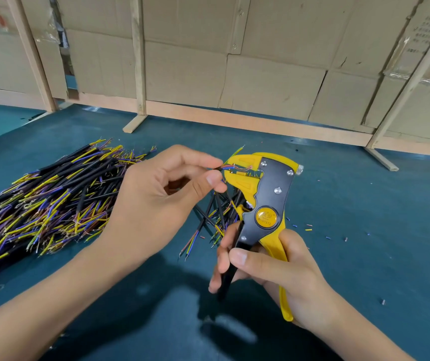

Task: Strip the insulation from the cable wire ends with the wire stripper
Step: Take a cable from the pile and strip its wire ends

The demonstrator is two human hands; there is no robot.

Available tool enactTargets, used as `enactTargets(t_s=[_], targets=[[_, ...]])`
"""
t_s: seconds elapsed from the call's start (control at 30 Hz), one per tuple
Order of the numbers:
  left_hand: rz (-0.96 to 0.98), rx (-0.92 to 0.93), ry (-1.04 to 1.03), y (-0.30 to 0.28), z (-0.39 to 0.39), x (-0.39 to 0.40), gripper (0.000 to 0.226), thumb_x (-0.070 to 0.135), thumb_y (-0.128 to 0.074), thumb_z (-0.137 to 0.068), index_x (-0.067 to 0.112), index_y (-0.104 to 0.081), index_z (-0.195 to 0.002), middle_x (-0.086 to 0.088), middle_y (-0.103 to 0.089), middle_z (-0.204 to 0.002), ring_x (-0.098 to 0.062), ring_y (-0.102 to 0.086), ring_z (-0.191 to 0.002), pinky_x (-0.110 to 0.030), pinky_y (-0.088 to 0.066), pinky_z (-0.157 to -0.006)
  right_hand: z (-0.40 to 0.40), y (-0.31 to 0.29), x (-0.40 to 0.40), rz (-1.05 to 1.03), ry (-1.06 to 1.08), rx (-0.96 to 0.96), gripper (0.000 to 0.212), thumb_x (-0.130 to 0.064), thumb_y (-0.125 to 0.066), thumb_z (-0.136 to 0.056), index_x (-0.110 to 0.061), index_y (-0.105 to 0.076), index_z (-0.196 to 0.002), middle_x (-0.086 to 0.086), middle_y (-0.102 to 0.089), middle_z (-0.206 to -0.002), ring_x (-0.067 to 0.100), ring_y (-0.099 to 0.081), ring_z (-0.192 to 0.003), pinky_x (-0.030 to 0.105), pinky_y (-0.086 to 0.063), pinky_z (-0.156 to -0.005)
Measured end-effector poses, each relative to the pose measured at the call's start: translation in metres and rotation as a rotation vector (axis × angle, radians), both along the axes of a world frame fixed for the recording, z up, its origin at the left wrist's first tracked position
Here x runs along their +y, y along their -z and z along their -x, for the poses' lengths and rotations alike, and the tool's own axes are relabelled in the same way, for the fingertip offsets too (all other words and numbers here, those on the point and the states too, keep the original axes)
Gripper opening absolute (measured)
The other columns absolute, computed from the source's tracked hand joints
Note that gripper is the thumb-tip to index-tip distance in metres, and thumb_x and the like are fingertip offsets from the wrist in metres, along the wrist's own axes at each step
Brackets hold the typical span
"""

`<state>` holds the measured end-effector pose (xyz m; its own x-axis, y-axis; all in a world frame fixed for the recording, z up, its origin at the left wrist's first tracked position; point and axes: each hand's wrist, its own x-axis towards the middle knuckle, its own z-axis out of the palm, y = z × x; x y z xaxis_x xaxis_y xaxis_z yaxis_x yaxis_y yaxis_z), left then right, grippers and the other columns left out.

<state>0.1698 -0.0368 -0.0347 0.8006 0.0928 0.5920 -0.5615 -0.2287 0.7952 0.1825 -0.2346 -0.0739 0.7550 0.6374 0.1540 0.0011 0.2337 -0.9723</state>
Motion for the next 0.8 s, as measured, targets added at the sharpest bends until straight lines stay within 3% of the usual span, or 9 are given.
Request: enactTargets(t_s=[0.1,0.17,0.23,0.3,0.4,0.53,0.6,0.7,0.8], targets=[[0.000,-0.007,0.004,-0.002,0.003,0.000,0.011,0.022,-0.068,-0.090,0.017,-0.072,-0.099,0.007,-0.077,-0.079,0.002,-0.055,-0.058,-0.008,-0.040,-0.060,0.000,-0.001,0.000,0.007,0.012,0.001,0.023,-0.017,-0.070,-0.085,0.000,-0.064,-0.098,0.020,-0.064,-0.083,0.045,-0.067,-0.074,0.052,-0.056,-0.074],[-0.001,0.009,0.013,-0.004,0.004,0.001,0.011,0.026,-0.067,-0.089,0.021,-0.072,-0.097,0.005,-0.077,-0.078,-0.003,-0.046,-0.052,-0.018,-0.039,-0.053,0.001,-0.001,0.000,0.012,0.009,-0.004,0.023,-0.017,-0.069,-0.085,0.001,-0.063,-0.097,0.019,-0.064,-0.083,0.044,-0.067,-0.074,0.052,-0.056,-0.074],[-0.005,0.022,0.020,-0.004,0.004,0.002,0.009,0.029,-0.069,-0.090,0.024,-0.073,-0.096,0.003,-0.076,-0.078,-0.021,-0.037,-0.050,-0.034,-0.032,-0.044,0.001,-0.001,0.000,0.014,0.008,-0.009,0.021,-0.017,-0.069,-0.085,0.000,-0.063,-0.095,0.018,-0.065,-0.082,0.042,-0.067,-0.073,0.052,-0.057,-0.073],[-0.022,0.017,0.025,-0.004,0.003,0.004,0.009,0.029,-0.068,-0.091,0.025,-0.074,-0.097,0.002,-0.076,-0.077,-0.030,-0.032,-0.051,-0.038,-0.027,-0.042,0.001,-0.001,0.000,0.017,0.010,-0.017,0.020,-0.017,-0.068,-0.086,0.000,-0.063,-0.094,0.016,-0.065,-0.081,0.041,-0.067,-0.072,0.052,-0.057,-0.073],[-0.078,-0.010,0.019,-0.003,0.001,0.006,0.011,0.027,-0.064,-0.093,0.024,-0.073,-0.099,0.004,-0.074,-0.074,-0.029,-0.033,-0.048,-0.029,-0.027,-0.043,0.000,0.000,0.001,0.018,0.007,-0.031,0.019,-0.017,-0.068,-0.086,0.000,-0.063,-0.093,0.015,-0.065,-0.081,0.041,-0.067,-0.072,0.052,-0.057,-0.072],[-0.282,-0.091,-0.070,-0.003,0.001,0.010,0.010,0.027,-0.062,-0.096,0.024,-0.068,-0.103,0.008,-0.071,-0.072,-0.015,-0.040,-0.045,-0.017,-0.032,-0.046,0.000,0.002,0.001,0.008,-0.011,-0.009,0.019,-0.017,-0.068,-0.087,-0.001,-0.063,-0.095,0.016,-0.065,-0.082,0.043,-0.067,-0.073,0.047,-0.056,-0.071],[-0.372,-0.137,-0.114,-0.005,0.001,0.012,0.010,0.026,-0.066,-0.093,0.021,-0.067,-0.102,0.006,-0.067,-0.068,-0.014,-0.047,-0.047,-0.017,-0.036,-0.049,-0.001,0.004,0.001,-0.003,-0.034,0.017,0.019,-0.016,-0.067,-0.088,0.000,-0.063,-0.097,0.016,-0.065,-0.084,0.044,-0.067,-0.075,0.046,-0.055,-0.072],[-0.500,-0.203,-0.190,-0.007,0.000,0.018,0.010,0.023,-0.069,-0.091,0.020,-0.067,-0.100,0.007,-0.057,-0.060,-0.014,-0.043,-0.049,-0.017,-0.034,-0.051,-0.001,0.007,0.000,-0.022,-0.077,0.039,0.021,-0.018,-0.071,-0.090,-0.001,-0.064,-0.099,0.016,-0.065,-0.086,0.043,-0.067,-0.077,0.049,-0.055,-0.074],[-0.532,-0.210,-0.240,-0.007,-0.001,0.022,0.009,0.026,-0.066,-0.094,0.020,-0.064,-0.101,0.004,-0.056,-0.058,-0.016,-0.045,-0.051,-0.018,-0.035,-0.053,0.000,0.006,0.002,-0.103,-0.076,0.053,0.027,-0.024,-0.075,-0.088,-0.003,-0.065,-0.102,0.017,-0.064,-0.087,0.044,-0.066,-0.077,0.059,-0.053,-0.078]])
